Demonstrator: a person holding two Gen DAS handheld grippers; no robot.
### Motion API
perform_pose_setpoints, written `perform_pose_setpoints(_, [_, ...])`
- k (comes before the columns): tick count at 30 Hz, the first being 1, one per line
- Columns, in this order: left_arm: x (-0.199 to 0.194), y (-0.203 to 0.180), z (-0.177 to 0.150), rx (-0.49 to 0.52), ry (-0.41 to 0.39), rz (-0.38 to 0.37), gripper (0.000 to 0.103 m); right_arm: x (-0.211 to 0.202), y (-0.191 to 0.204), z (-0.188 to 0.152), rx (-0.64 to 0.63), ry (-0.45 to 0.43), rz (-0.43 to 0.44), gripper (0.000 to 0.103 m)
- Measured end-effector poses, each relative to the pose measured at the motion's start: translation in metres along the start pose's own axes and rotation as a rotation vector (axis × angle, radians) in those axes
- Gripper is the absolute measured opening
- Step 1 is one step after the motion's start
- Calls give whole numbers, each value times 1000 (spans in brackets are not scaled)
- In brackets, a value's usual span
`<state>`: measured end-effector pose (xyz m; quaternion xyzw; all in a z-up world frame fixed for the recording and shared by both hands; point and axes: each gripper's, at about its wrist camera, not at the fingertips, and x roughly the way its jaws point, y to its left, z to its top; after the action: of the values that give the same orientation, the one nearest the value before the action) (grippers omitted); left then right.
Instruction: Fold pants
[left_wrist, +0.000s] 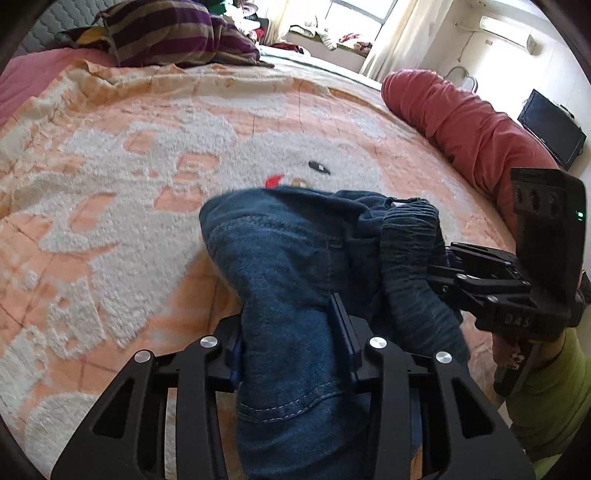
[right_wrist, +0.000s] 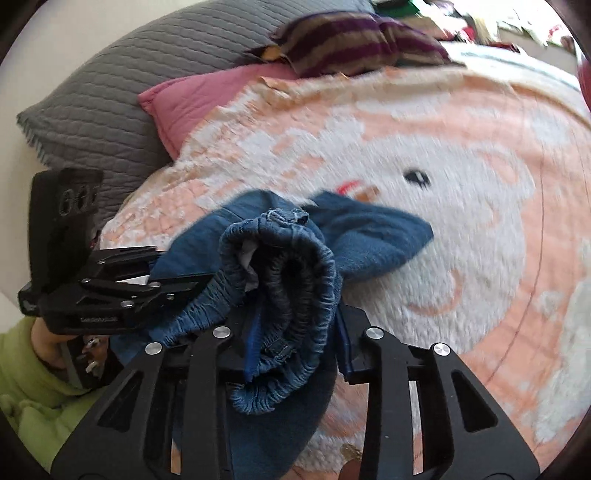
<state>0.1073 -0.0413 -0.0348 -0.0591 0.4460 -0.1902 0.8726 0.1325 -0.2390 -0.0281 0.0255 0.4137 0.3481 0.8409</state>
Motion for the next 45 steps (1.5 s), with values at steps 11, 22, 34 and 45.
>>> perform_pose_setpoints(11, [14, 16, 1, -16, -2, 69, 46, 35, -27, 4, 104, 71, -33, 37])
perform_pose_setpoints(22, [-18, 8, -6, -24, -55, 93, 87, -15, 0, 0, 12, -32, -194, 74])
perform_pose_setpoints(34, [-88, 1, -41, -61, -107, 209, 98, -74, 57, -25, -128, -105, -288, 94])
perform_pose_setpoints(45, [-92, -11, -66, -59, -59, 185, 98, -70, 63, -45, -49, -18, -309, 94])
